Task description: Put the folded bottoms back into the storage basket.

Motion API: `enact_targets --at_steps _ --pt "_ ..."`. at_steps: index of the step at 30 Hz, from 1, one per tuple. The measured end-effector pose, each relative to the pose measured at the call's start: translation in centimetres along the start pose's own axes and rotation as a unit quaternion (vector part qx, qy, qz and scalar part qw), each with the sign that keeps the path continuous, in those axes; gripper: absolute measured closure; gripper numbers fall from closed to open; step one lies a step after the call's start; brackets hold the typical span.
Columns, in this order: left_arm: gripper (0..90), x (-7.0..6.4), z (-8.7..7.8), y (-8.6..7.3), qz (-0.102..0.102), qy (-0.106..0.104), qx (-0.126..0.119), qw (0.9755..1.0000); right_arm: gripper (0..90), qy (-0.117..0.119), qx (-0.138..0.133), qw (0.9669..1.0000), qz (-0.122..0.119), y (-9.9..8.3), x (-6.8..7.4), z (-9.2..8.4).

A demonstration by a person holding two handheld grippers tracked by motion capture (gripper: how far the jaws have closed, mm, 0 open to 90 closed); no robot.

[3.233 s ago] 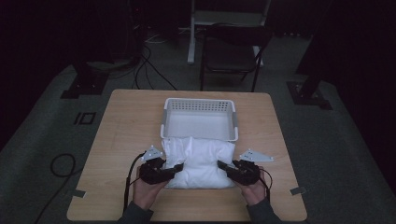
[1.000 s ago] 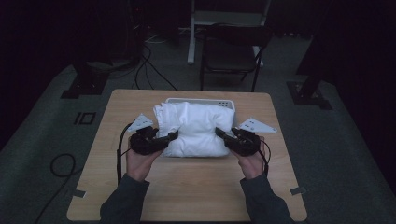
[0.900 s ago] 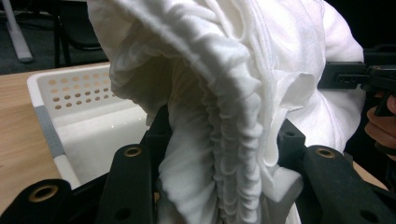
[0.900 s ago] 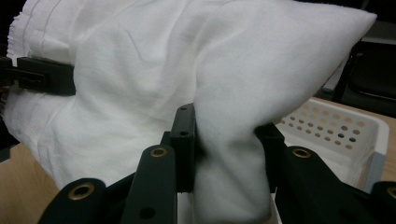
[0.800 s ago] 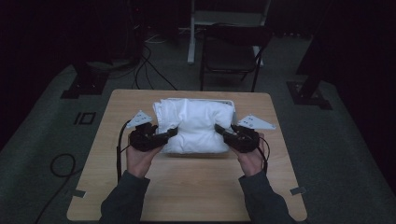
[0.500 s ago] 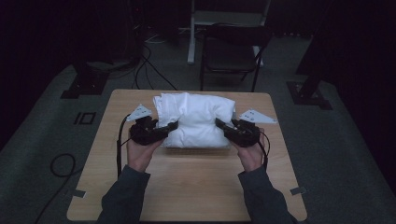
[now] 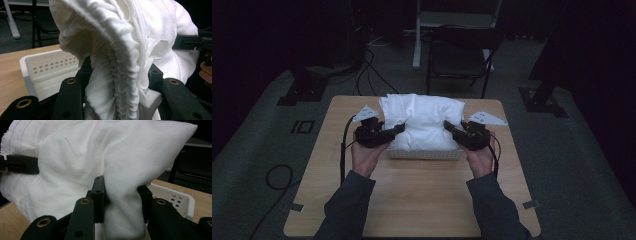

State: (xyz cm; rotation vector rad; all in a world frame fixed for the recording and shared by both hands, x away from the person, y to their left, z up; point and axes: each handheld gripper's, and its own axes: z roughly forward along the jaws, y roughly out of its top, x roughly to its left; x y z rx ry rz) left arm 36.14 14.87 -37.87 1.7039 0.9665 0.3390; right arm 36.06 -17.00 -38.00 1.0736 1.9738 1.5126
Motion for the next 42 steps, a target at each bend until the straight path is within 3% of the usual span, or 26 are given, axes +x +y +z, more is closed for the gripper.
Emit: enact_targets --at_steps 13,26,42 --pt "54.8 0.7 1.2 0.4 -0.012 0.007 -0.002 0.9999 68.5 -0.010 -0.002 0.9999 0.009 0.5 -0.8 1.0" --pt "54.9 1.6 1.9 0.8 -0.015 0.028 -0.002 0.9995 68.6 -0.018 0.000 0.9997 0.016 1.0 -1.0 2.5" --pt "54.9 2.4 3.3 0.9 -0.028 0.030 0.006 0.9991 68.6 -0.027 0.003 0.9992 0.030 0.8 -2.1 3.7"
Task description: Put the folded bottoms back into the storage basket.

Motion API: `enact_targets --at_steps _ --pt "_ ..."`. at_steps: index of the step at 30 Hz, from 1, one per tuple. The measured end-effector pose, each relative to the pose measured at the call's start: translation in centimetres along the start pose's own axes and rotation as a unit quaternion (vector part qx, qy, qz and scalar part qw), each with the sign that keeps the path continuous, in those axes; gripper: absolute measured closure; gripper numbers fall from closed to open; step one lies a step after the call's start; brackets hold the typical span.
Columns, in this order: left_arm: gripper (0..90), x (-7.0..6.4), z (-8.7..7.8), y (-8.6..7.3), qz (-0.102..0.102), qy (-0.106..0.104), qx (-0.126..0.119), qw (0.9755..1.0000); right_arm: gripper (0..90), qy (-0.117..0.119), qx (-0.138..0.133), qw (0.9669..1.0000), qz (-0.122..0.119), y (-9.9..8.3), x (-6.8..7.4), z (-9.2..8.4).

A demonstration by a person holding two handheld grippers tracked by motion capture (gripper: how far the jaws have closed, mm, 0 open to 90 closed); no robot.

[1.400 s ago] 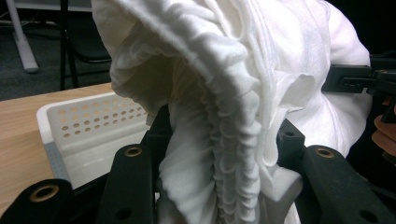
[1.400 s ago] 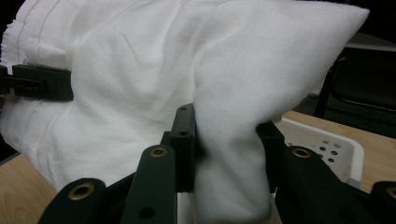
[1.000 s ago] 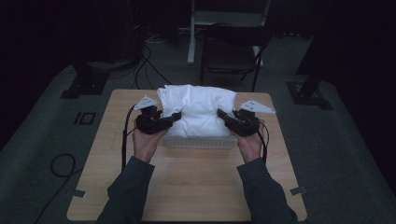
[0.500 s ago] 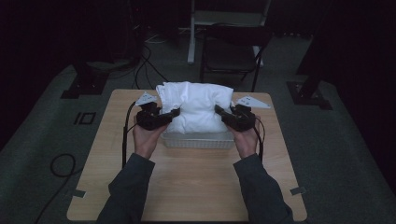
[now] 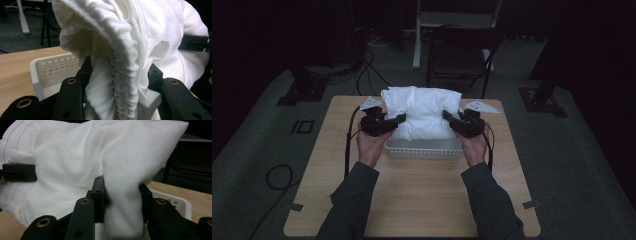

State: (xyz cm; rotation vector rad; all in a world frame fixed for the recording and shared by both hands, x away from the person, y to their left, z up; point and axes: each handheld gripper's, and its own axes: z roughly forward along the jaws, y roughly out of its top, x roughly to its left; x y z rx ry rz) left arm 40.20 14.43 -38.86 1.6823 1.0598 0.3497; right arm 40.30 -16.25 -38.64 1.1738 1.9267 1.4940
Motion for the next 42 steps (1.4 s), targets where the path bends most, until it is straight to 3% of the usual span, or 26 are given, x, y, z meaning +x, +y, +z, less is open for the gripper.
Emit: enact_targets --at_steps 42 --pt "55.0 1.6 3.8 -1.0 -0.027 0.015 0.022 0.9993 68.7 -0.022 0.027 0.9991 0.025 -1.6 -2.1 2.8"
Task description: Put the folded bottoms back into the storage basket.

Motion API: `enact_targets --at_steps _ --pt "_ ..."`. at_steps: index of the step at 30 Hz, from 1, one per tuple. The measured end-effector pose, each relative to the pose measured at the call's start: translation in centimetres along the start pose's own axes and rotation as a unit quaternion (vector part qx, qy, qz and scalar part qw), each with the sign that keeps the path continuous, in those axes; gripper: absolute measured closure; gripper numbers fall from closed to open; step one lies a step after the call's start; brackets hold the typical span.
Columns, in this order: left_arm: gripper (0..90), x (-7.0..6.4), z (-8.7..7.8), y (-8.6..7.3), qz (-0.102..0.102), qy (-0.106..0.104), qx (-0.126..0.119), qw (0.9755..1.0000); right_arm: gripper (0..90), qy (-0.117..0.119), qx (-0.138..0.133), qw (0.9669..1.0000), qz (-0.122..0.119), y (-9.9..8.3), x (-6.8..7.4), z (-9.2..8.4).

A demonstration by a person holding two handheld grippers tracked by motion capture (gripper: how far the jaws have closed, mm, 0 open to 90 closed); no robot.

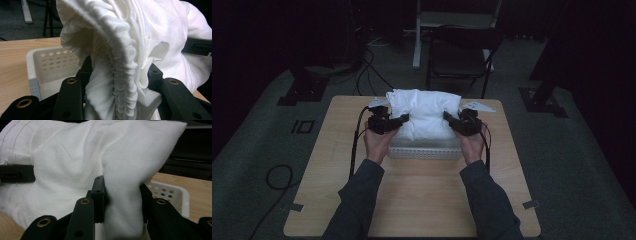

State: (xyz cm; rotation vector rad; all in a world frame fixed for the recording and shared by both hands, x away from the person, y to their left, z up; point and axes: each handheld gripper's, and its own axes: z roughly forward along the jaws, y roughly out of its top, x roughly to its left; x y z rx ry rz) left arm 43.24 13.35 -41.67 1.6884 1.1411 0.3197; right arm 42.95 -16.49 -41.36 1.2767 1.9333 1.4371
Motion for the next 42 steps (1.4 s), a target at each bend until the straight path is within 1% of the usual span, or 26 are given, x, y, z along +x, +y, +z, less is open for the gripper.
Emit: enact_targets --at_steps 7,14,23,31,42 --pt "55.0 0.3 0.6 -0.2 -0.007 0.001 0.006 1.0000 68.7 -0.003 0.007 1.0000 0.004 -0.3 -0.4 0.5" --pt "55.0 0.5 1.1 -0.3 -0.008 0.000 0.009 0.9999 68.7 -0.006 0.012 0.9999 0.006 -0.5 -0.7 0.9" --pt "55.0 0.8 1.6 -0.5 -0.011 0.003 0.016 0.9998 68.8 -0.007 0.019 0.9997 0.013 -0.7 -1.0 1.4" --pt "54.9 1.0 2.2 -0.8 -0.018 0.008 0.024 0.9995 68.8 -0.011 0.027 0.9994 0.016 -1.1 -1.2 1.9" --pt "55.0 1.1 2.8 -1.1 -0.019 0.011 0.036 0.9991 68.8 -0.013 0.036 0.9990 0.024 -1.8 -1.6 2.3"
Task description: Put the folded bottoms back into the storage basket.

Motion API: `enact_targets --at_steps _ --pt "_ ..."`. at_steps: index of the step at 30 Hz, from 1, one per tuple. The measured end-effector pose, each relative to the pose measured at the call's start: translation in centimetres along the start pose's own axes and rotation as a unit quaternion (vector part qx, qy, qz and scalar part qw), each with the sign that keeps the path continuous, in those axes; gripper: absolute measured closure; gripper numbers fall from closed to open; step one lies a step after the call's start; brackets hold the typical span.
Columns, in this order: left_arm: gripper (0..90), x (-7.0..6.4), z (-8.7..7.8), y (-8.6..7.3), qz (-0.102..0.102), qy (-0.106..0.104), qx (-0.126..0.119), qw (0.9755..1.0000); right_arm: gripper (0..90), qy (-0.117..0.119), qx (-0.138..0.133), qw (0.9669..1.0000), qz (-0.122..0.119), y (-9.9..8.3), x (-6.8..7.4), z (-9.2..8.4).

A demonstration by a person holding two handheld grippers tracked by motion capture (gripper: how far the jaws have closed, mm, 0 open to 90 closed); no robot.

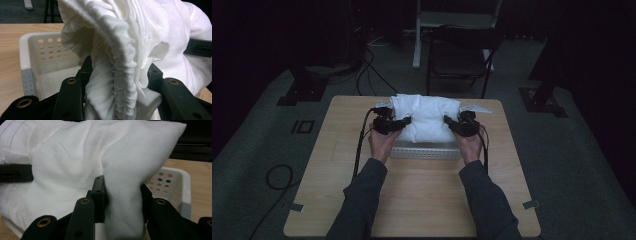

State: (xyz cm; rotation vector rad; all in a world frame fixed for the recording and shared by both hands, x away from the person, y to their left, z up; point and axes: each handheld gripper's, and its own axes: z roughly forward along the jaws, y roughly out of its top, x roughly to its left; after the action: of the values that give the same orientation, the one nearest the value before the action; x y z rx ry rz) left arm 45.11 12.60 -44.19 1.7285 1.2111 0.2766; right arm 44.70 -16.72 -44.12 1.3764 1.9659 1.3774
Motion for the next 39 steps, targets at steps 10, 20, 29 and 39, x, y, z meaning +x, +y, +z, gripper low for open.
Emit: enact_targets --at_steps 10,20,29,39 --pt "54.9 0.2 0.5 -0.4 0.000 0.007 0.008 0.9999 68.8 -0.002 0.009 0.9999 0.004 -0.5 -0.1 0.4" --pt "54.9 0.2 1.2 -0.7 -0.003 0.013 0.018 0.9998 68.7 -0.007 0.019 0.9997 0.010 -1.0 -0.5 0.9" --pt "54.9 0.8 1.9 -1.5 -0.014 0.017 0.029 0.9993 68.7 -0.008 0.034 0.9993 0.012 -1.5 -0.5 1.4" --pt "54.8 1.2 2.3 -2.0 -0.019 0.026 0.041 0.9986 68.7 -0.010 0.047 0.9987 0.017 -2.1 -0.4 2.2"
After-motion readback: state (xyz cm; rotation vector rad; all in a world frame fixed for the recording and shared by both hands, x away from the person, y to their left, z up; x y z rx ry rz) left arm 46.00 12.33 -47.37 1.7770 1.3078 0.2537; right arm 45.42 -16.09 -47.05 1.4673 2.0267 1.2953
